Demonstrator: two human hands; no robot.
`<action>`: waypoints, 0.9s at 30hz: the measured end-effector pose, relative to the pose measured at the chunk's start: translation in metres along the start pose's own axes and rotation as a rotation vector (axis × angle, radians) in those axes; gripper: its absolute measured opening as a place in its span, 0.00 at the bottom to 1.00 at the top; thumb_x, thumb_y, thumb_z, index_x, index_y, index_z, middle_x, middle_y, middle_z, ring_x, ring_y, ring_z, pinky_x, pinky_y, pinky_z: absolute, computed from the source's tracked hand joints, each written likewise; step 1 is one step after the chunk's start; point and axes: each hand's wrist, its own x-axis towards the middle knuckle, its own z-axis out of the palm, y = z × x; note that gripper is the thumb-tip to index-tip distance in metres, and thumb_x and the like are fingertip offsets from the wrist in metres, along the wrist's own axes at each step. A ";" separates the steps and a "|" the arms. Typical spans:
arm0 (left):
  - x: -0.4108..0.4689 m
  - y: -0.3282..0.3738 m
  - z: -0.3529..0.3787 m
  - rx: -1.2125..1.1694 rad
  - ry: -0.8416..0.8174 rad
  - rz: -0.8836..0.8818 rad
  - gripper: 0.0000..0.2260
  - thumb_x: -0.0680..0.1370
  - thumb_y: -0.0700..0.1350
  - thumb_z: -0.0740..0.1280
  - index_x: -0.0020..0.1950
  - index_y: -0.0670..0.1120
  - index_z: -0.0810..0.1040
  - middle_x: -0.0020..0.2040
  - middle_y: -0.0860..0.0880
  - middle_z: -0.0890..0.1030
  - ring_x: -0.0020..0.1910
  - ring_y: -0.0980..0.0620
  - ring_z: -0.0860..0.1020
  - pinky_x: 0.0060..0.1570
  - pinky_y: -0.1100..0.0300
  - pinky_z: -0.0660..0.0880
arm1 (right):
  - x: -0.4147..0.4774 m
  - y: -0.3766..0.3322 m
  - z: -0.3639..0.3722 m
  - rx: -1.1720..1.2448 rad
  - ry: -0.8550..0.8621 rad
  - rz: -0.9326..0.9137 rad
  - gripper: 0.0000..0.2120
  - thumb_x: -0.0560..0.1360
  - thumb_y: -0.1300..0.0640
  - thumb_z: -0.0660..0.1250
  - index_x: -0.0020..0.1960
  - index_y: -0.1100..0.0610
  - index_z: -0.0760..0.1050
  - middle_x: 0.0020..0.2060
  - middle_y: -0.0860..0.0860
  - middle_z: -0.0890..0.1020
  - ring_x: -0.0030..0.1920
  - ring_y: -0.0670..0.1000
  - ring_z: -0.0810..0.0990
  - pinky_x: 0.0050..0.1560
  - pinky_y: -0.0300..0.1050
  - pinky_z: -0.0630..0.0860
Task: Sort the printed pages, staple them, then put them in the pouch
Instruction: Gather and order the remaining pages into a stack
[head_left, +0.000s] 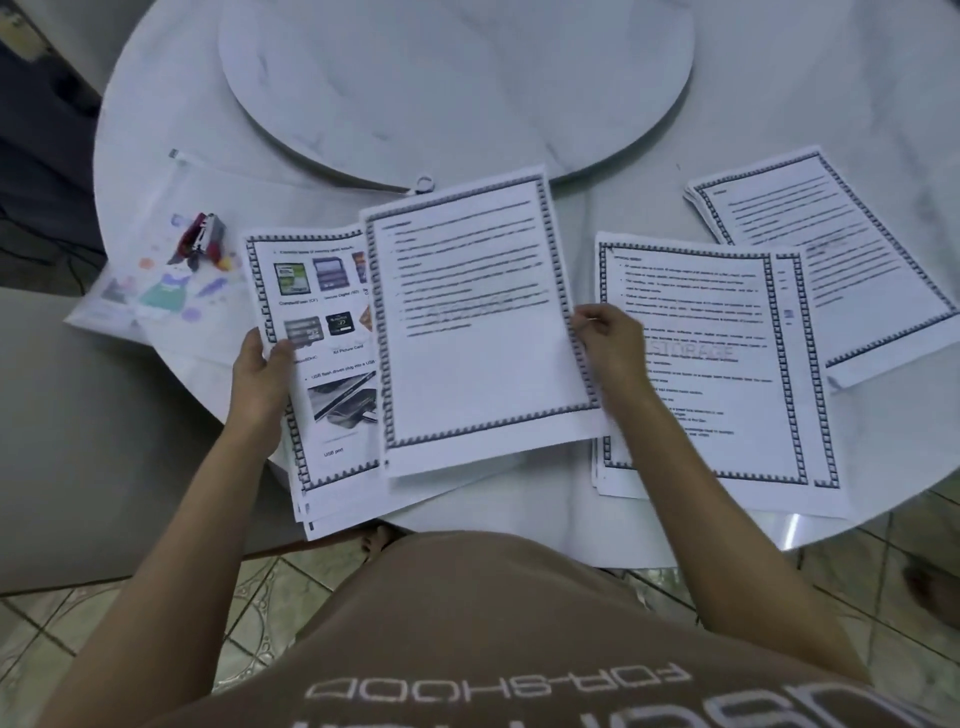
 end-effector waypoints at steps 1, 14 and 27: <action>-0.001 0.000 0.001 0.007 -0.007 -0.004 0.08 0.82 0.41 0.54 0.59 0.47 0.68 0.48 0.56 0.76 0.44 0.61 0.76 0.34 0.73 0.74 | -0.006 0.002 0.008 -0.012 -0.028 -0.006 0.08 0.76 0.63 0.64 0.53 0.61 0.78 0.45 0.51 0.79 0.47 0.48 0.77 0.50 0.33 0.74; -0.008 -0.002 0.005 0.102 -0.062 0.060 0.14 0.81 0.41 0.58 0.67 0.40 0.67 0.59 0.48 0.74 0.56 0.48 0.74 0.56 0.55 0.71 | -0.036 0.004 0.044 -0.073 -0.228 0.001 0.06 0.75 0.61 0.66 0.52 0.59 0.78 0.41 0.49 0.80 0.41 0.46 0.78 0.41 0.27 0.72; -0.004 0.013 -0.036 0.128 0.153 0.121 0.16 0.80 0.38 0.57 0.68 0.41 0.67 0.61 0.47 0.74 0.56 0.51 0.74 0.54 0.59 0.70 | -0.021 -0.010 0.031 0.032 -0.205 0.019 0.06 0.75 0.65 0.64 0.43 0.57 0.76 0.34 0.51 0.79 0.26 0.41 0.76 0.26 0.34 0.72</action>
